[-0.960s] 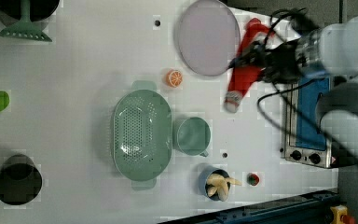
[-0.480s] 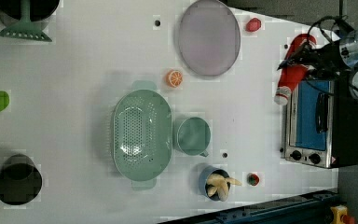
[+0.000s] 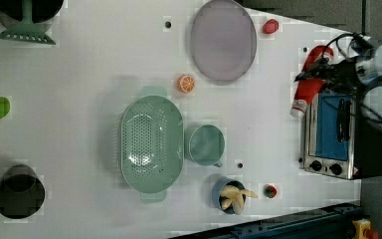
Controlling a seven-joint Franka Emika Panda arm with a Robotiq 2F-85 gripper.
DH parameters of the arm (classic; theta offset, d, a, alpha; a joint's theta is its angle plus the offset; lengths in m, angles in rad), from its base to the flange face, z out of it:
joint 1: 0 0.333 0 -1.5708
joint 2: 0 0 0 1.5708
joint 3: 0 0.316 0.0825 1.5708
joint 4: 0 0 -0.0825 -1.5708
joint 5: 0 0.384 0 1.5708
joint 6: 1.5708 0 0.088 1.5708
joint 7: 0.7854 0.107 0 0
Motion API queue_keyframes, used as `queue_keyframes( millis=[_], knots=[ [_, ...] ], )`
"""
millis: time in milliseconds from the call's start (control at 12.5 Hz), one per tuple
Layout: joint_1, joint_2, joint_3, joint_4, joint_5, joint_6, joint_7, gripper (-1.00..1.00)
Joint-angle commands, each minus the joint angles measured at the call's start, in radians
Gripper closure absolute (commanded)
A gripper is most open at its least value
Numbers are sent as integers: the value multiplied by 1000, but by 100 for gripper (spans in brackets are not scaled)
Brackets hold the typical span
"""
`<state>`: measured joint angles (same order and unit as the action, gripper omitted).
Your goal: Pick ketchup from strainer and place it on the table
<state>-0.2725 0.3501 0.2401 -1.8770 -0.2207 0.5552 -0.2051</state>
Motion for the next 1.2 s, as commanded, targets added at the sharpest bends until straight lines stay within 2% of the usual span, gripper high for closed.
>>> queue_keyframes(
  millis=[80,400,720,800,1040,1120,1200],
  knots=[
    [12,-34,24,-121,17,97,-48,-21],
    [-22,-33,23,-331,17,357,-45,-21],
    [-29,-11,21,-400,17,385,-42,-21],
    [-29,5,21,-400,17,396,-42,-27],
    [-29,9,26,-385,17,403,-42,-90],
    [-29,-15,30,-368,17,403,-42,-100],
    [-28,-45,36,-344,18,402,-42,-100]
  ],
)
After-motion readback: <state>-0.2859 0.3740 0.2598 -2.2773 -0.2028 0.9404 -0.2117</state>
